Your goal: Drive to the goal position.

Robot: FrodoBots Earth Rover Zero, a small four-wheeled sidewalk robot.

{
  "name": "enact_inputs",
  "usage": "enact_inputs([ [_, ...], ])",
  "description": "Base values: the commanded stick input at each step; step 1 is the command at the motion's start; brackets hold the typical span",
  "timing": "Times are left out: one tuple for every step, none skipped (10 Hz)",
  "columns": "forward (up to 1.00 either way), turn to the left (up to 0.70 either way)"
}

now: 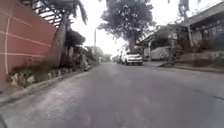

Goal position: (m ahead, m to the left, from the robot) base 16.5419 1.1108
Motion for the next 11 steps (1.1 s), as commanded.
enact_inputs([
  [1.0,-0.19],
  [1.0,-0.01],
  [1.0,0.1],
  [1.0,0.1],
  [1.0,0.1],
  [1.0,0.1],
  [1.0,0.1],
  [1.0,0.1],
  [1.0,0.1],
  [1.0,0.1],
  [1.0,-0.3],
])
